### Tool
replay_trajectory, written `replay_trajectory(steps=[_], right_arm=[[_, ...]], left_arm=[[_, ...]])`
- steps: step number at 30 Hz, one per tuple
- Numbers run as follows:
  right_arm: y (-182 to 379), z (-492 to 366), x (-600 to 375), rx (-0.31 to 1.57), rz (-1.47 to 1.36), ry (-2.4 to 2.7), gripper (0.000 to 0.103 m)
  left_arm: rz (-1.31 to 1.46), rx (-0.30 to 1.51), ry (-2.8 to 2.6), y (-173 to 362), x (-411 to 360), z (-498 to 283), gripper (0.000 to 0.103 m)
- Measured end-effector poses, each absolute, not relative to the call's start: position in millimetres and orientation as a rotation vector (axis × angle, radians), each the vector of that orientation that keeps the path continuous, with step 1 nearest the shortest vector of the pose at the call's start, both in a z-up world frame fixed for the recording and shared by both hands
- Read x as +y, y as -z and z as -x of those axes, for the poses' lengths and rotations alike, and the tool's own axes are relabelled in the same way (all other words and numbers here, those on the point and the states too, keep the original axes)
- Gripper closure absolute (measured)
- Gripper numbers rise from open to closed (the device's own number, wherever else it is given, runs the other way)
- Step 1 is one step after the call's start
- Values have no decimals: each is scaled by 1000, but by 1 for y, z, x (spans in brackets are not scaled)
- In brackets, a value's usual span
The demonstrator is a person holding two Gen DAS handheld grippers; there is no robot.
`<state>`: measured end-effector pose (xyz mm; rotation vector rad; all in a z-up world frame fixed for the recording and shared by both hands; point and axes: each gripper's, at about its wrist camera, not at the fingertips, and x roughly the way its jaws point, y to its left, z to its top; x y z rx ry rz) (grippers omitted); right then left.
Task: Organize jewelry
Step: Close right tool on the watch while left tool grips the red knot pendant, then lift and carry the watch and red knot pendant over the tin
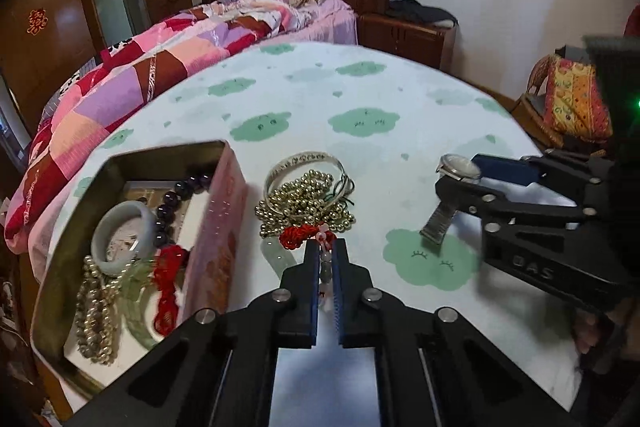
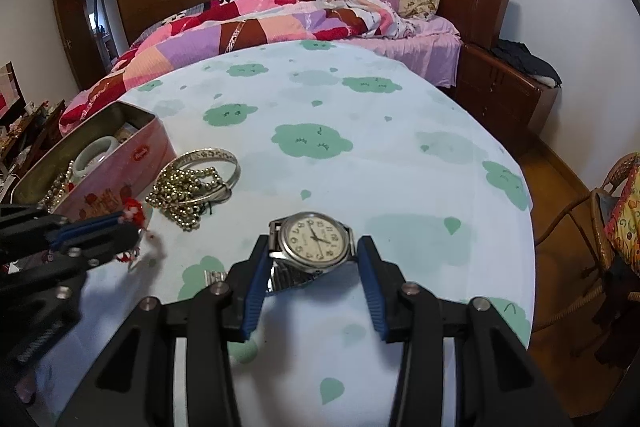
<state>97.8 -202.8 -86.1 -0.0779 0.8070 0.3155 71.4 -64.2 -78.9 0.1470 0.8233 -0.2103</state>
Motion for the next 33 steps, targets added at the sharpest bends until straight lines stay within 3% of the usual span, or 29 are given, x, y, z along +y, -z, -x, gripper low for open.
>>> replay_trajectory(steps=[14,33], right_arm=[[78,-88,-206,733,50,-344,58],[77,-83,-197,724,67,-364,58]], left_arm=[[-78,704,201,32,-38,-43,98],[-97,664,190,19,-35,-33,98]])
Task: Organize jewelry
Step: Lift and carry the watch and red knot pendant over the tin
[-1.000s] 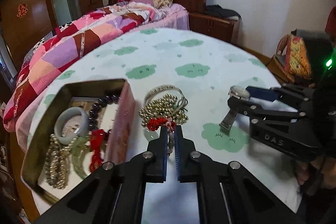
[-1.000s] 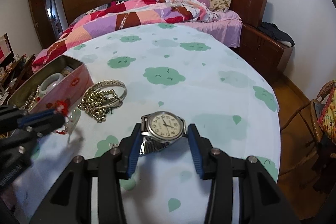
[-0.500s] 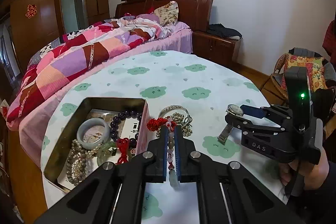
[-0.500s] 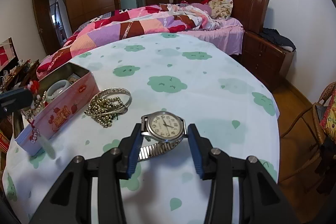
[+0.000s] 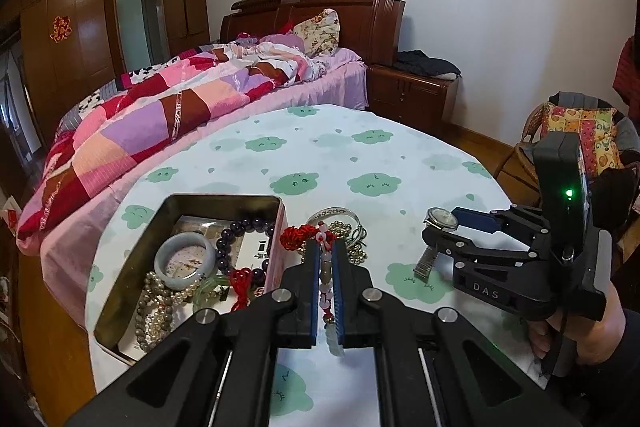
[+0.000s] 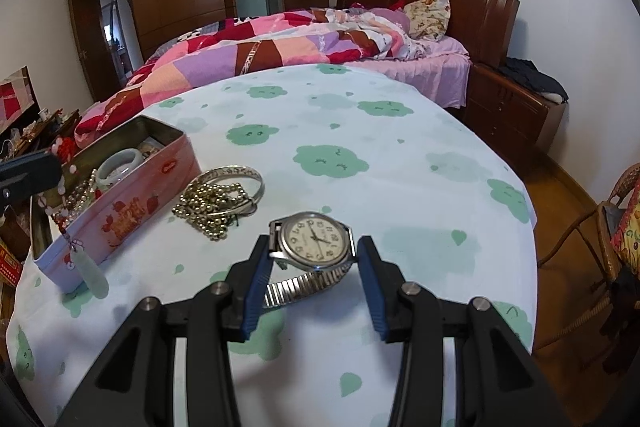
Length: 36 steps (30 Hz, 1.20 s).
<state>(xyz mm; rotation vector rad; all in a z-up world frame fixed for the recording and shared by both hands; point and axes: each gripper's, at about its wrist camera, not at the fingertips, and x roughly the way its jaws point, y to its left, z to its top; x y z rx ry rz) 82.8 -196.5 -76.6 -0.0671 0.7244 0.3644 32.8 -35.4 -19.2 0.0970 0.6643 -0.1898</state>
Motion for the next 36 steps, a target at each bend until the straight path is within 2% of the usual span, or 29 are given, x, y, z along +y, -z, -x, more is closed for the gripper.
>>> replay_trajectory(steps=[36], right_arm=[[45,-52,-151,672,101,-482,58]], left_arm=[[-67,619,164,2,-14,-18,98]])
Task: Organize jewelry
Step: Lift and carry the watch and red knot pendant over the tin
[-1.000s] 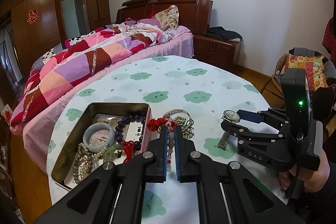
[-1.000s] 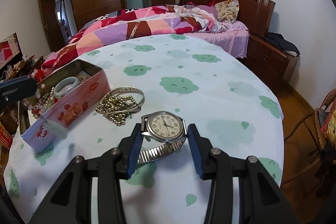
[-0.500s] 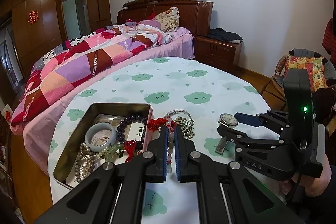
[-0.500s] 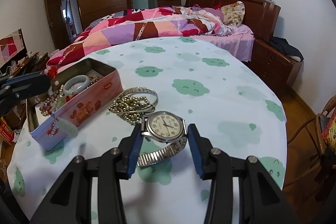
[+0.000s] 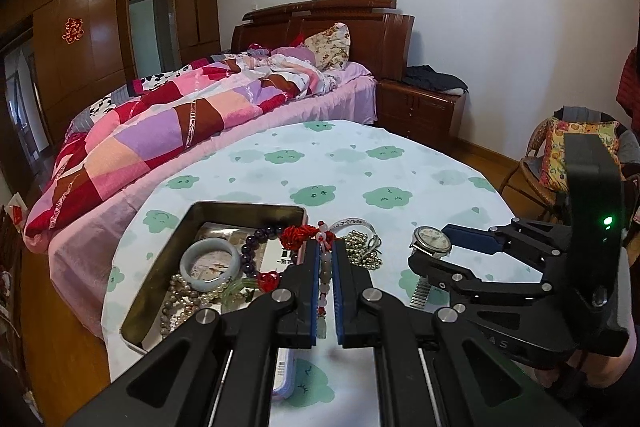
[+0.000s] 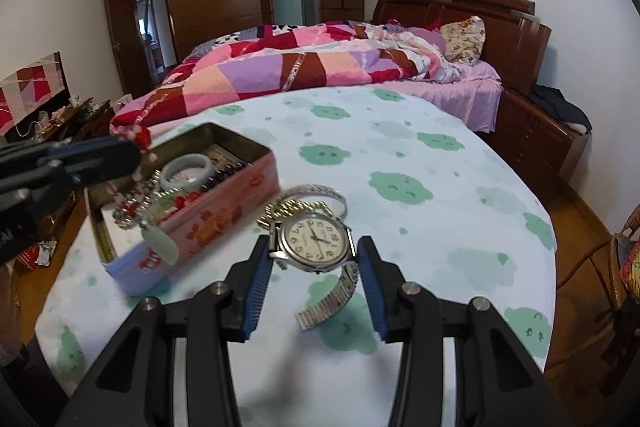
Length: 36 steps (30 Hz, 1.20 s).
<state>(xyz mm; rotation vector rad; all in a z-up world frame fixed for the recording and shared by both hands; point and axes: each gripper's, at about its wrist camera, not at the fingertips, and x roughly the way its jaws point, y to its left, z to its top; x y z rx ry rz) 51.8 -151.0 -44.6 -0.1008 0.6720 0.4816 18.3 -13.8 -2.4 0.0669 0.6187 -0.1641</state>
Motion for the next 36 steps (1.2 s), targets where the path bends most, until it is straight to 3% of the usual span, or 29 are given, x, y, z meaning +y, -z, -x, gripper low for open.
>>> replay_trajectory(steps=[21,36], right_arm=[[-14,-65,-89,561,150,-611,58],[-6,-77,-40,586,210,-689,58]], left_arm=[[-90,561,47,-28,43,-18,98],[-22,613,-49,-8,103,-47,98]])
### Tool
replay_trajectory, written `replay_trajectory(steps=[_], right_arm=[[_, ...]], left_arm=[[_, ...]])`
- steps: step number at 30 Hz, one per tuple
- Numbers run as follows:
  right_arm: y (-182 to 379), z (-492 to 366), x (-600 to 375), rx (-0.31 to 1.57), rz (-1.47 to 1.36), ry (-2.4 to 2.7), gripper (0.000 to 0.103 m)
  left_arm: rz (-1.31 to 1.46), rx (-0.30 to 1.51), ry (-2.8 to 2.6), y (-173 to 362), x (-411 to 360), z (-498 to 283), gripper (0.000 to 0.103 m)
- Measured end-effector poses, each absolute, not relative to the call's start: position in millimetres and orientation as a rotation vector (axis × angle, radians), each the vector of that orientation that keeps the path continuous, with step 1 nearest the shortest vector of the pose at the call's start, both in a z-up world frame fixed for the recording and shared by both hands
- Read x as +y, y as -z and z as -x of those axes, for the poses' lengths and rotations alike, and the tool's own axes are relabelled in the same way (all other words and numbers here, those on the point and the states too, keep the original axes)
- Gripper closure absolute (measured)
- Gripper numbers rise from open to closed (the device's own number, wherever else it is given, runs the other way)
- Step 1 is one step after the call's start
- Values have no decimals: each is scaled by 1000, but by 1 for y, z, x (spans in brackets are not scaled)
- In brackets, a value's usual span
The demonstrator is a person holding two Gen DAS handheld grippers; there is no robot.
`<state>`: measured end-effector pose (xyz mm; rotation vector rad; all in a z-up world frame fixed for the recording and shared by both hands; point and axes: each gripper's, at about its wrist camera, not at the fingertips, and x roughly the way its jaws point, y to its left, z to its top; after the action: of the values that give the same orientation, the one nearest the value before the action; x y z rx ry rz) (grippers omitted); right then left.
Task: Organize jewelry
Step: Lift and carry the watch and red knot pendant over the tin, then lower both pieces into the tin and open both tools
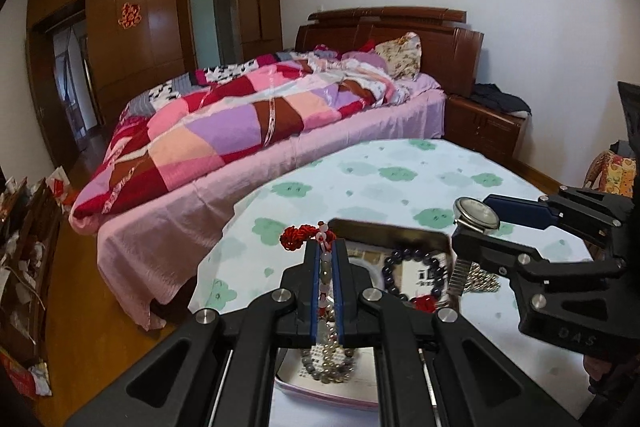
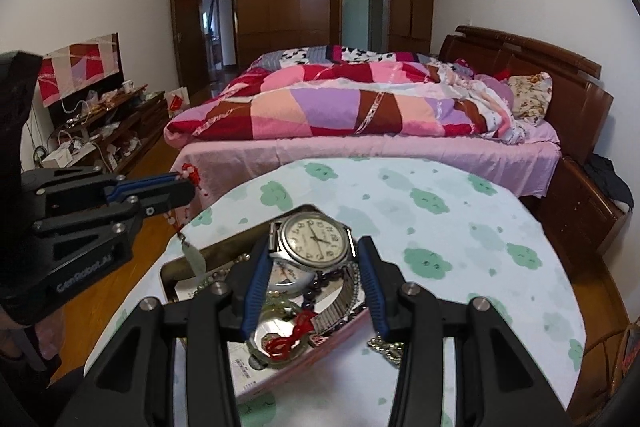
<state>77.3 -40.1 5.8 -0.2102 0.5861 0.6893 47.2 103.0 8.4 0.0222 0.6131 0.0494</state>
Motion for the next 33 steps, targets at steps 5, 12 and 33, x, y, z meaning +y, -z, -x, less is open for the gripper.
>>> replay_trajectory(steps=[5,12,33], right_arm=[[8,-75,-33,624,218,-708,58],[25,-72,-26,671,239,-711,58],[53,-68,-18,720,252,-727,57]], left_arm=[[-8,653,-48,7,107,-57,98],[-13,712,-39,30,102,-66,98],[11,786,-22,56,100,-78,98]])
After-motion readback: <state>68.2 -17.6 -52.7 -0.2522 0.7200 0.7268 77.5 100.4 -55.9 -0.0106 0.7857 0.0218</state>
